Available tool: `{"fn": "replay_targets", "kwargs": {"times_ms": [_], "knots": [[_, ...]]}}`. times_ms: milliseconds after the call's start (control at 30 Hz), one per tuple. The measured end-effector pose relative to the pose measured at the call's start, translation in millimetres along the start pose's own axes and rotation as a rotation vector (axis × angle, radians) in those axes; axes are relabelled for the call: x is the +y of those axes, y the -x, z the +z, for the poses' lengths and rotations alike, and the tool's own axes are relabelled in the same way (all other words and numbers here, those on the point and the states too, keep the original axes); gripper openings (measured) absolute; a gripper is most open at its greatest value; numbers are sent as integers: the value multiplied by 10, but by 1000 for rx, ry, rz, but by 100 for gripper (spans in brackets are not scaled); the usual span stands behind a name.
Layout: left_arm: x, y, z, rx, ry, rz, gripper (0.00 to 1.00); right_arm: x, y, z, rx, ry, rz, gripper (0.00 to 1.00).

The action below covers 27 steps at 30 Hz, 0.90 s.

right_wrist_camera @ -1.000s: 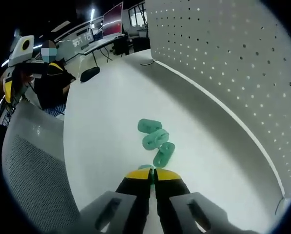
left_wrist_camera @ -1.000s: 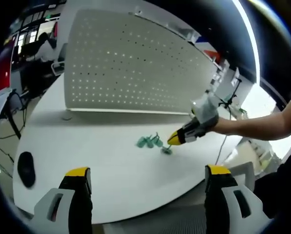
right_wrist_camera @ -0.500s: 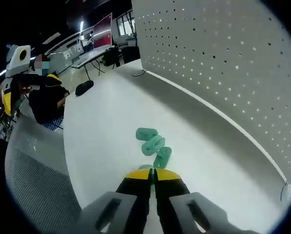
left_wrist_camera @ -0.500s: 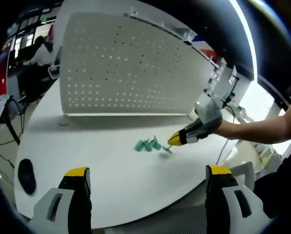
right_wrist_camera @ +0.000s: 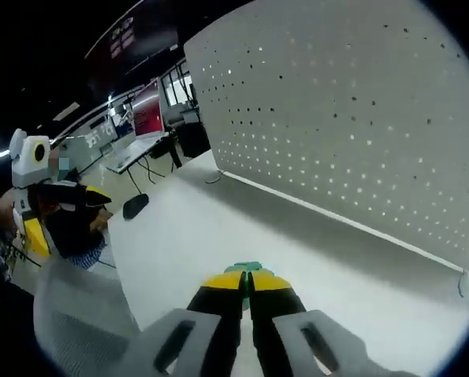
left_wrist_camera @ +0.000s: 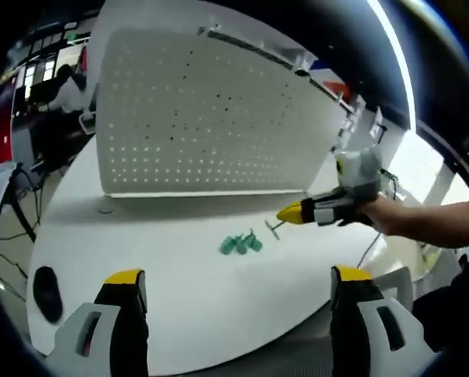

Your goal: Insert the hook assembly into the mounting plate slot until the hook locks in place.

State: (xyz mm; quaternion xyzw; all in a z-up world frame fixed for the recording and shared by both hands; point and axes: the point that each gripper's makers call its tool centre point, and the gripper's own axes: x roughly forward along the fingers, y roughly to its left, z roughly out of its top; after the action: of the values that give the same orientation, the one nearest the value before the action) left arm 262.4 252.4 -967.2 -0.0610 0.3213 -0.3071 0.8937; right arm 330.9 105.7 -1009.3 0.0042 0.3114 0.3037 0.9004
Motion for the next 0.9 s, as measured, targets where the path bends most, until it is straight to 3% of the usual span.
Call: {"fn": "replay_targets", "kwargs": {"times_ms": [133, 367, 533, 667, 900], "knots": [[-25, -19, 64, -16, 1, -6, 98, 248, 86, 169, -54, -12, 27, 0], [-77, -68, 115, -13, 0, -15, 95, 596, 225, 448, -169, -117, 72, 0], [-109, -73, 174, -21, 24, -24, 90, 774, 311, 546, -235, -179, 90, 0], [-141, -87, 222, -37, 42, -40, 83, 910, 404, 626, -303, -210, 97, 0], [-223, -143, 241, -58, 99, -78, 68, 1051, 498, 712, -361, -218, 89, 0]]}}
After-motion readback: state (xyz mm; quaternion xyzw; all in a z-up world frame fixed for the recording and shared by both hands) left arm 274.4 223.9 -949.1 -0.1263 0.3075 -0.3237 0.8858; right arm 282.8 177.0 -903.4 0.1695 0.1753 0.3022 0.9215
